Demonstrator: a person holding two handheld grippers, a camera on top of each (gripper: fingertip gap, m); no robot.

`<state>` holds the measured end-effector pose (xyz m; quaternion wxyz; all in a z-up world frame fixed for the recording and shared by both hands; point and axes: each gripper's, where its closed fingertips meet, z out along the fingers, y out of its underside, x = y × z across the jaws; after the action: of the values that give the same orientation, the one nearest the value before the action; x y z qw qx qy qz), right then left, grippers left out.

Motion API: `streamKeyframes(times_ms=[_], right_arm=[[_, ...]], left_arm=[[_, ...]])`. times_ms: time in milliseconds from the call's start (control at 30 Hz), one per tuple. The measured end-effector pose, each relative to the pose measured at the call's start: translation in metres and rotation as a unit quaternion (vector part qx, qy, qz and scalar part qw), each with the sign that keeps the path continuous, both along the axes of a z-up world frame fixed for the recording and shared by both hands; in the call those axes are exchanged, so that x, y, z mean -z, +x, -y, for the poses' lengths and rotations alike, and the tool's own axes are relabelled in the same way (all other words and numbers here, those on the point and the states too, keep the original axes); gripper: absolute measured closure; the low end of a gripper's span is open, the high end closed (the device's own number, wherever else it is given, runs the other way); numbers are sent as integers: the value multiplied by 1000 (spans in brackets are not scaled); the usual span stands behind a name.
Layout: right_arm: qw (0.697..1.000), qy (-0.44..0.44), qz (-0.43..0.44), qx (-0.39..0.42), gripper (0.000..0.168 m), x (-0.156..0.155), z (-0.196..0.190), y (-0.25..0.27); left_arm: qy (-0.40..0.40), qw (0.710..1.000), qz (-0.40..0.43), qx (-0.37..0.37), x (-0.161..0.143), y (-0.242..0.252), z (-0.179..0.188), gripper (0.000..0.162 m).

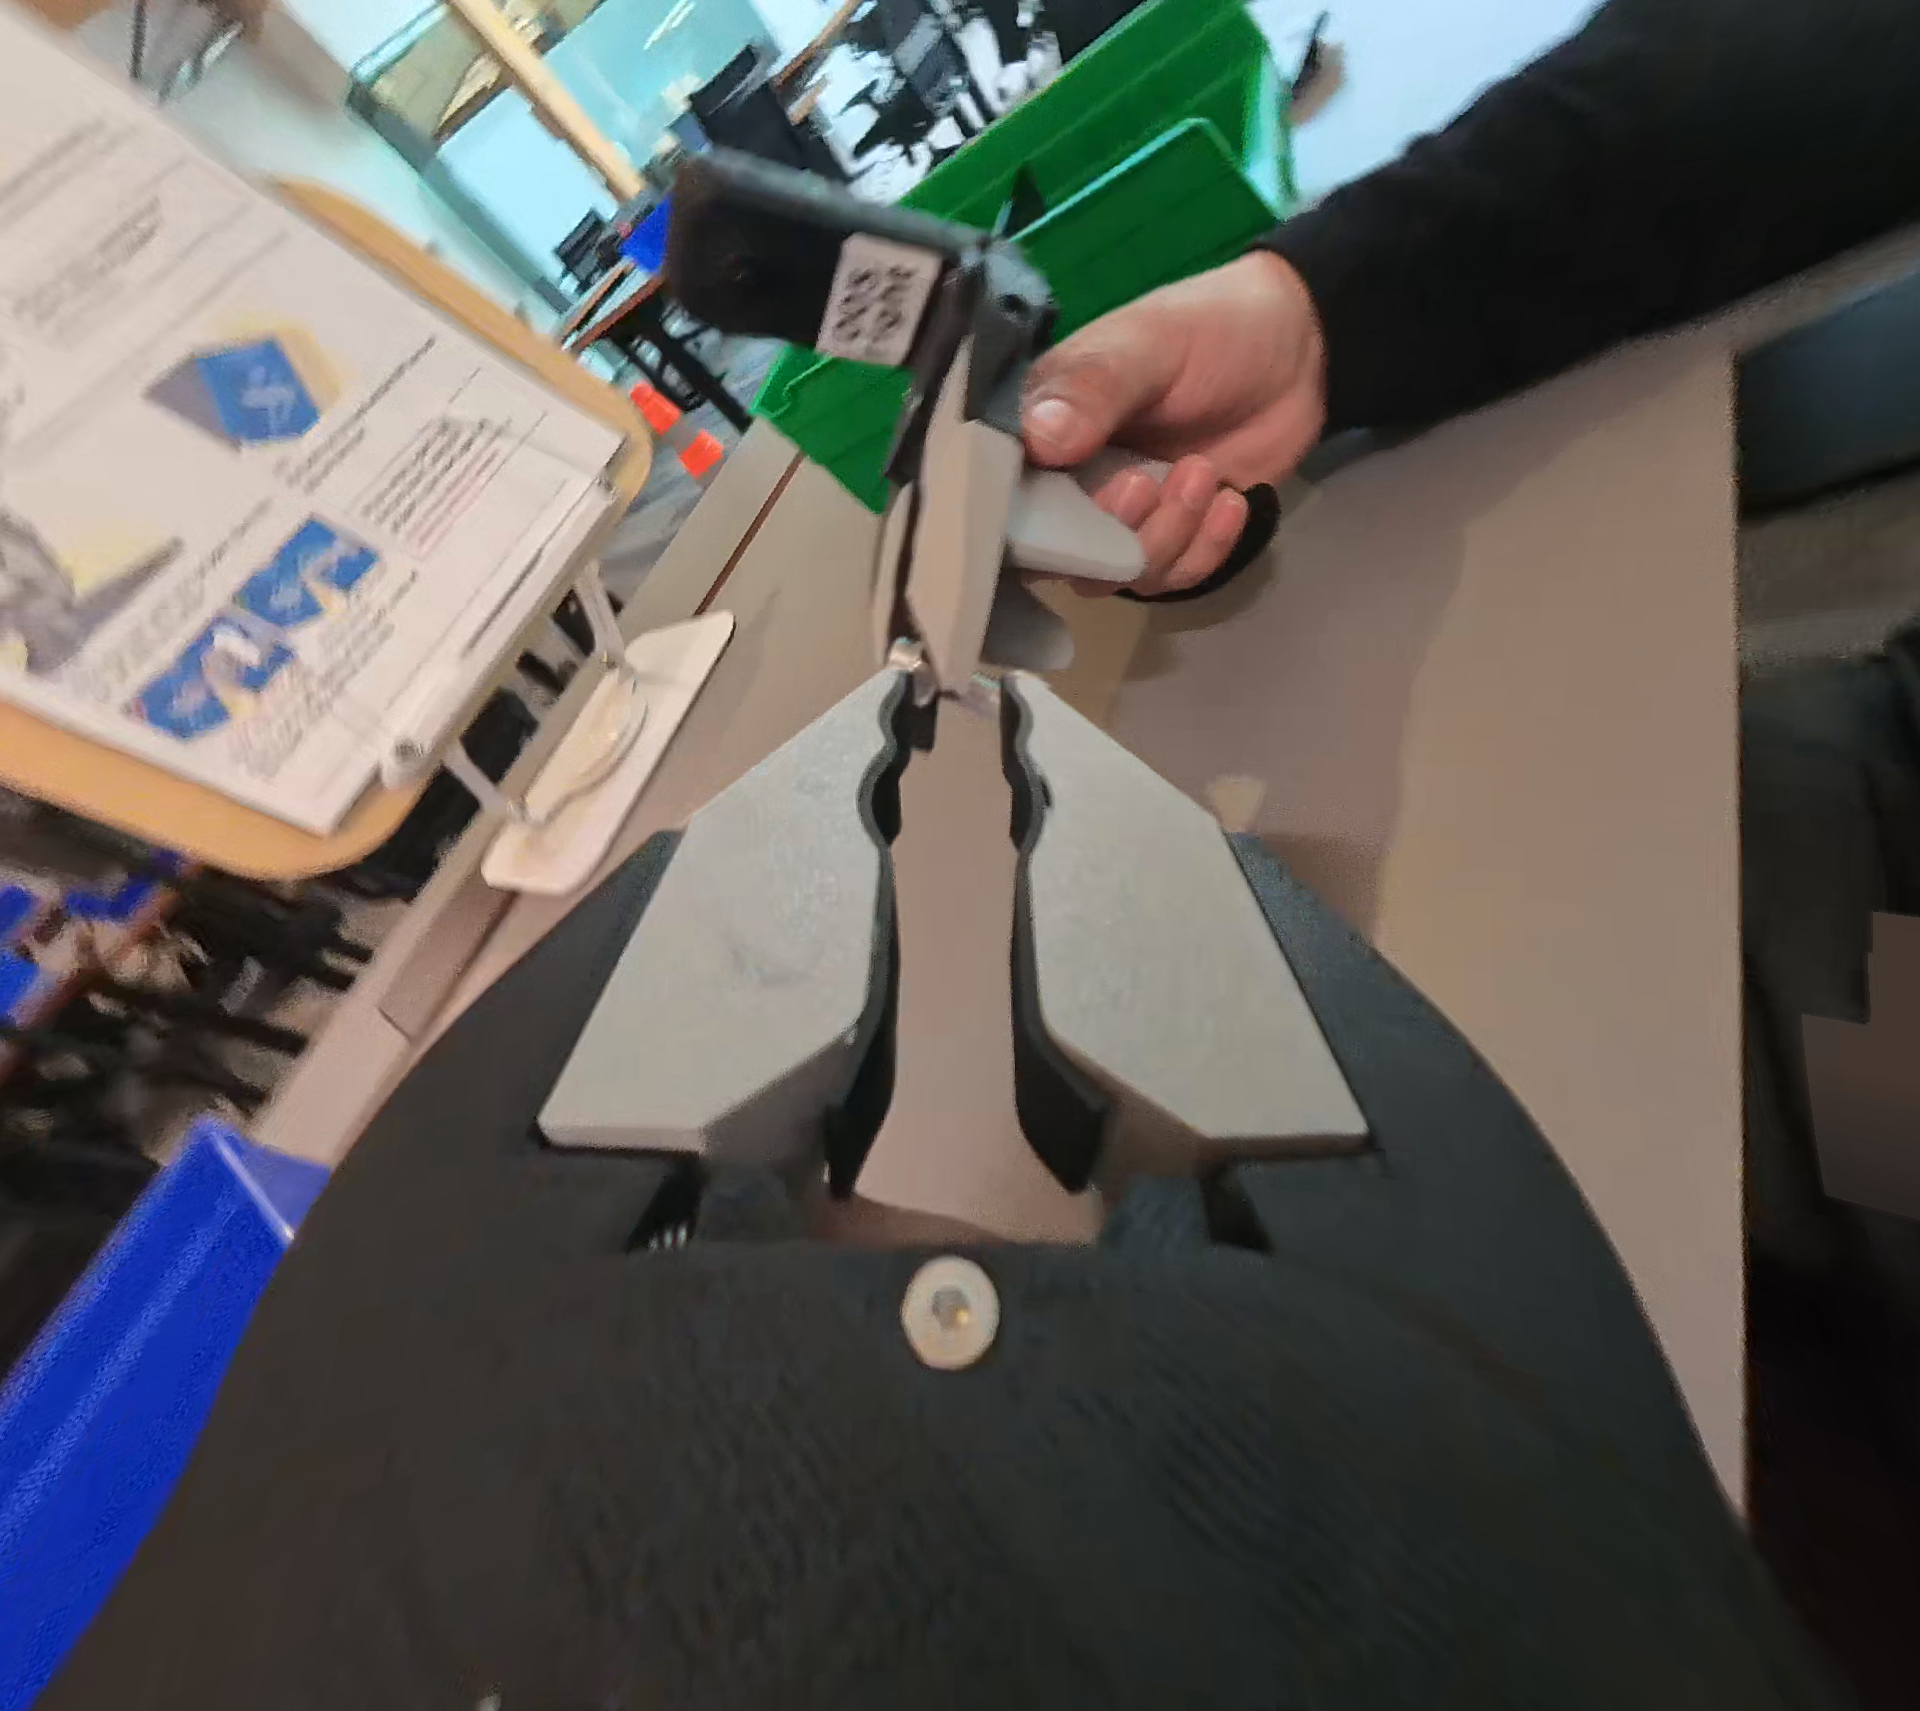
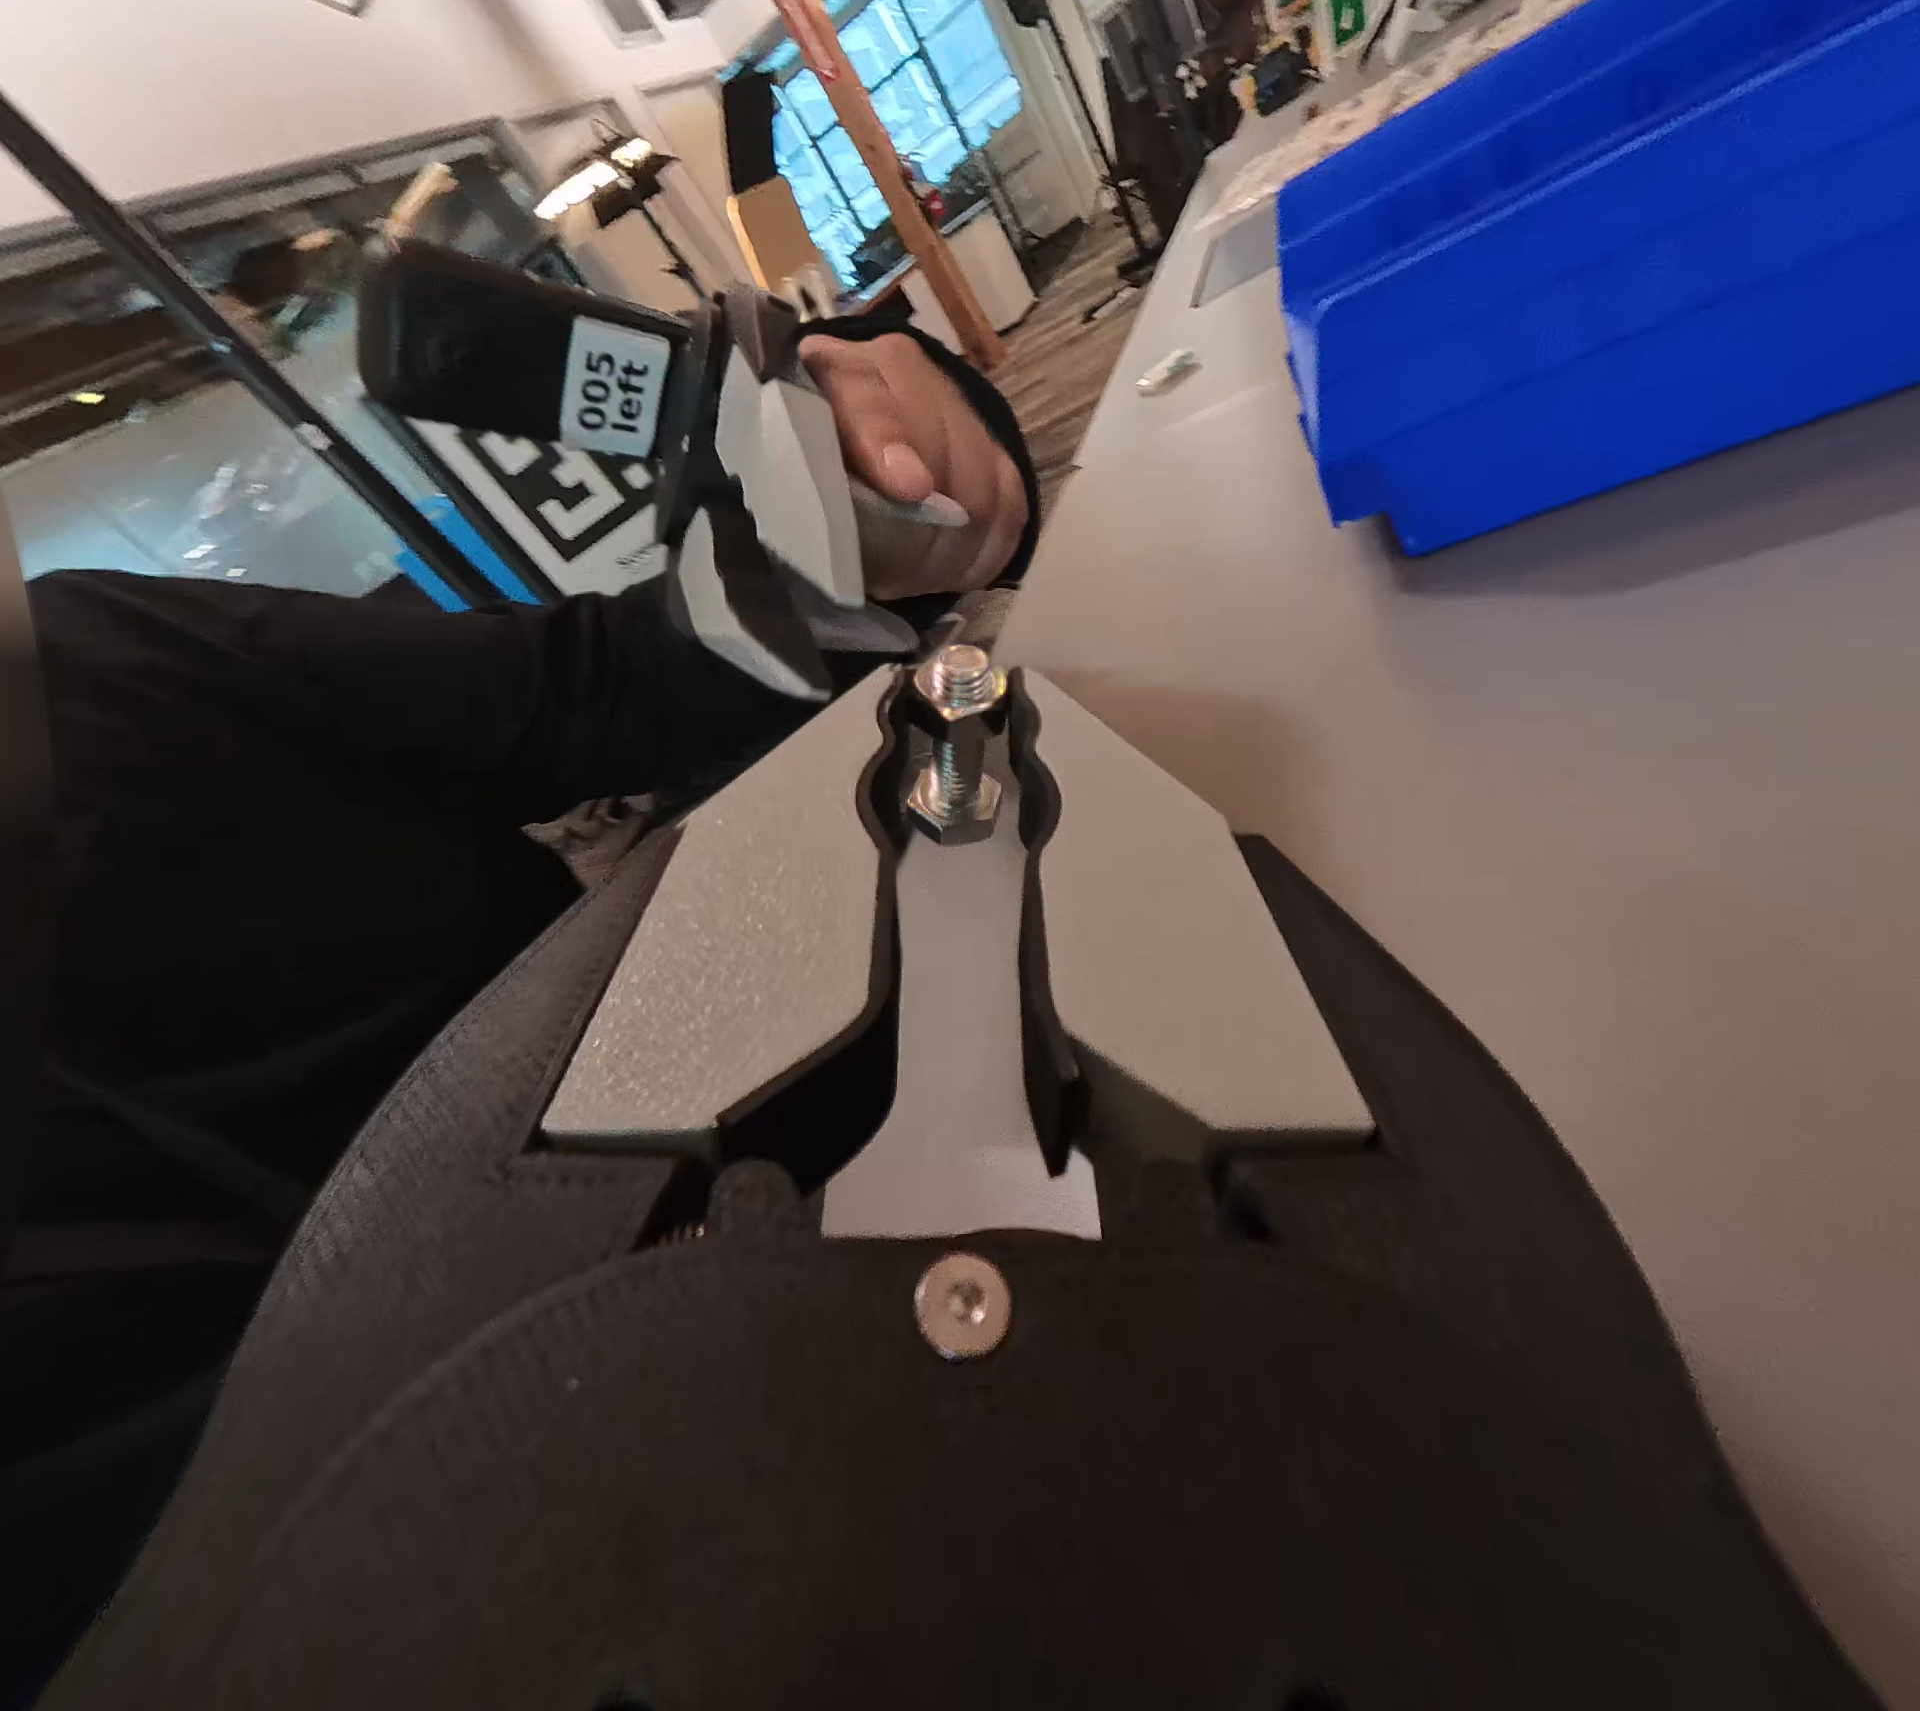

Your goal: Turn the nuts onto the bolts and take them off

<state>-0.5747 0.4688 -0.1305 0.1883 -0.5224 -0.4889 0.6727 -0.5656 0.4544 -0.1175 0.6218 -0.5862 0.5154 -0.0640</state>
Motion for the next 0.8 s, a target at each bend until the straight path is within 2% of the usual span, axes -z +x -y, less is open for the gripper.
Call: streamKeyframes(times_ms=[67,167,267,400,700,767,800], right_arm=[[999,18,14,31,153,6,-10,-3],[996,42,12,72,153,6,-22,-3],[992,79,-1,104,153,0,-30,0],[985,128,-3,116,153,-2,-30,2],[970,172,9,174,153,1,-54,9],[968,170,20,183,153,6,-60,9],[968,168,23,185,153,7,-62,9]], left_arm=[[-86,994,55,-28,12,-11,-11,145],[-240,961,123,-61,41,-20,-25,139],[-340,922,186,-22,50,-4,-26,134],[-370,897,241,-9,44,12,-46,127],[-373,888,264,38,40,39,-68,127],[-366,890,268,35,40,40,-75,131],[-359,894,268,28,41,38,-79,140]])
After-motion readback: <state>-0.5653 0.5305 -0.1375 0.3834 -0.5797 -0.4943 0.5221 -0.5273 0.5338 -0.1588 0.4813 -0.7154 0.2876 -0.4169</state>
